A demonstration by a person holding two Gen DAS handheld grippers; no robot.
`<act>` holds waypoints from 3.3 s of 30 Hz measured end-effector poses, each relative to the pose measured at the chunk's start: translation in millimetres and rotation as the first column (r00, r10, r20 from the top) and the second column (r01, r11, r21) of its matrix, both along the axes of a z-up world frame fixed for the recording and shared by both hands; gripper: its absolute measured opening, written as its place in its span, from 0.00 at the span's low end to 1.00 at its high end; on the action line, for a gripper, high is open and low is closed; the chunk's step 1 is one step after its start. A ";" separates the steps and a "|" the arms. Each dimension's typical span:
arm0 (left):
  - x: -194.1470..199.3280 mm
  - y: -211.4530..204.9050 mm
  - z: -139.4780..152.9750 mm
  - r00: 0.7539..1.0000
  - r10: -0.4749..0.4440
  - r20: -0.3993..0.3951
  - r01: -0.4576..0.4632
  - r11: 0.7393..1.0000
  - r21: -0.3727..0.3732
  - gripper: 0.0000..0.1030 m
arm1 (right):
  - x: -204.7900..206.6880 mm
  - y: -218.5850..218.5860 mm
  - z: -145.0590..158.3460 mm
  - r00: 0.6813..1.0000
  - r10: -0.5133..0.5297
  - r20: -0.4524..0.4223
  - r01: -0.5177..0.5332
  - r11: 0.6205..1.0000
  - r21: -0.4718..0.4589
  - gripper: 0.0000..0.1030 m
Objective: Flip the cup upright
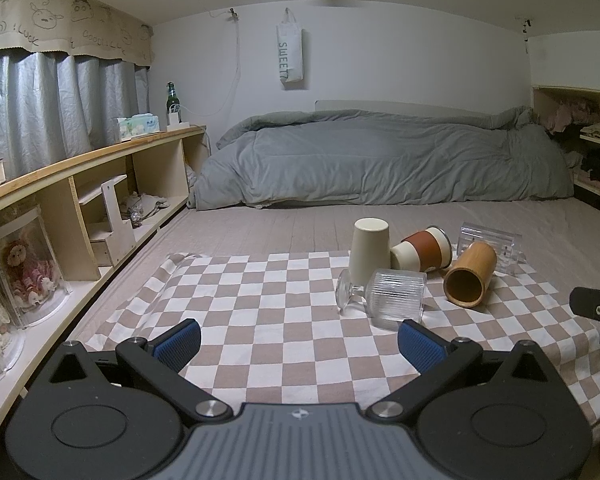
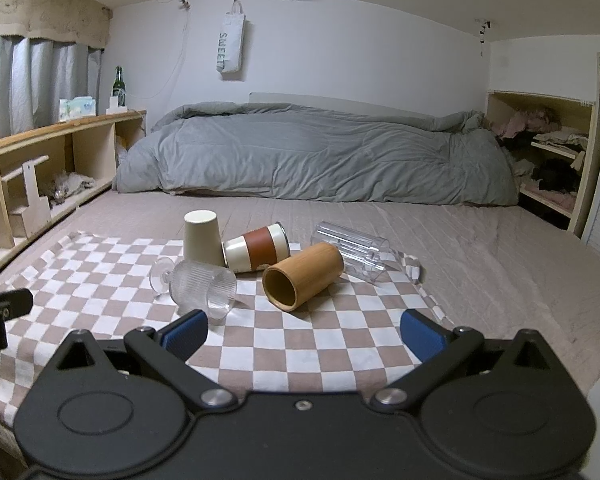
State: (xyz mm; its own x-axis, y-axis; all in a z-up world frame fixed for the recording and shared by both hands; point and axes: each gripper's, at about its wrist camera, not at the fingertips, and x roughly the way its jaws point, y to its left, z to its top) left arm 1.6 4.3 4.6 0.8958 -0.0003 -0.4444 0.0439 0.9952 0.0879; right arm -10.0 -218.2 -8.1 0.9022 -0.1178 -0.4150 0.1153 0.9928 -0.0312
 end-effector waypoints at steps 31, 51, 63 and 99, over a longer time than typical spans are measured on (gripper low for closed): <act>69.1 -19.5 -31.6 0.993 -0.082 -0.080 0.083 0.997 0.000 1.00 | 256.9 -77.5 -39.0 0.954 -0.143 -0.264 0.220 0.931 0.291 0.95; 93.4 -14.4 -42.4 0.991 -0.075 -0.112 0.074 0.997 -0.013 1.00 | 312.1 -94.6 -111.4 0.871 -0.002 -0.491 0.338 0.728 0.596 0.73; 74.9 -14.8 -32.9 0.995 -0.065 -0.078 0.065 0.998 -0.011 1.00 | 238.8 -67.0 -95.0 0.828 0.198 -0.525 0.139 0.834 0.533 0.72; 123.4 -136.3 -75.1 0.880 -0.453 -0.139 0.442 0.891 -0.104 0.99 | 242.3 -102.6 -65.6 0.944 0.162 -0.287 0.024 0.834 0.551 0.58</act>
State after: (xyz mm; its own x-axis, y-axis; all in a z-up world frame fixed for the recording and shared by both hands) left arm 125.0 -131.9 -70.5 0.7129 -0.4198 -0.5617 0.4939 0.8692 -0.0229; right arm 232.3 -320.8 -73.7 0.7120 0.2671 -0.6493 0.1226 0.8633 0.4896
